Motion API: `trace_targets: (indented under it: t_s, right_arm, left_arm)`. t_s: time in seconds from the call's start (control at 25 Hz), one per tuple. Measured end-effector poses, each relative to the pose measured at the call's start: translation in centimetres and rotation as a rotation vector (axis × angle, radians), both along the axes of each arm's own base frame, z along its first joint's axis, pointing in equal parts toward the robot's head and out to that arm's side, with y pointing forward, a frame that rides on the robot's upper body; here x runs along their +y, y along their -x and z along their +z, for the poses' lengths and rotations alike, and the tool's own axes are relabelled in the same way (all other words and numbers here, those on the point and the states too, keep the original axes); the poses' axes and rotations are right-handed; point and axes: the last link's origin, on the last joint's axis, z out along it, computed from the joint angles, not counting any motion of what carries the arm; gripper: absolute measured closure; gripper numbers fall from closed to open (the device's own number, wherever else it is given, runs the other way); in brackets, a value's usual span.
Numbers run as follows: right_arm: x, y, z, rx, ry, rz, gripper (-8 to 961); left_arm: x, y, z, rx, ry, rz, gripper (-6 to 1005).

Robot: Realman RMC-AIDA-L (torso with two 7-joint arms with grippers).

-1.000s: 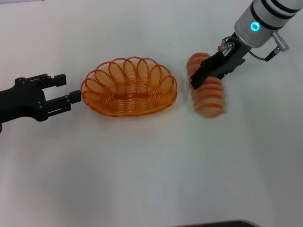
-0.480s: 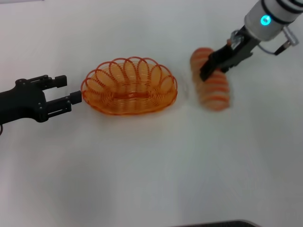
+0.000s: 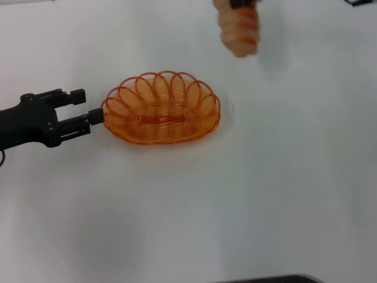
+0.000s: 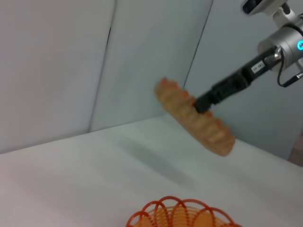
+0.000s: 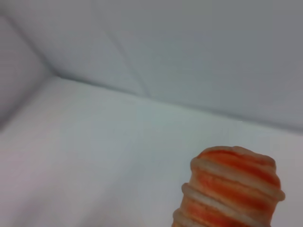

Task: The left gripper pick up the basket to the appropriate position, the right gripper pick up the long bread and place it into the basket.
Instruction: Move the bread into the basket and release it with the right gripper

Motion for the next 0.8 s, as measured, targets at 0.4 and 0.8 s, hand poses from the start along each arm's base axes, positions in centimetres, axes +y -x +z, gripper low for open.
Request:
trace_targets:
  t_s: [0.4,0.8]
  right_arm:
    - [-1.8,5.2,-4.2,-0.1,0.197,0.518,464]
    - [-3.3,9.0,-8.9,-0.341,0.383,0.792,551]
  left_arm:
    - [-0.3,-0.8,-0.4,-0.024,0.072,-0.024,355]
    - [-0.3,-1.5,-1.1,-0.013,0.15,-0.046,354]
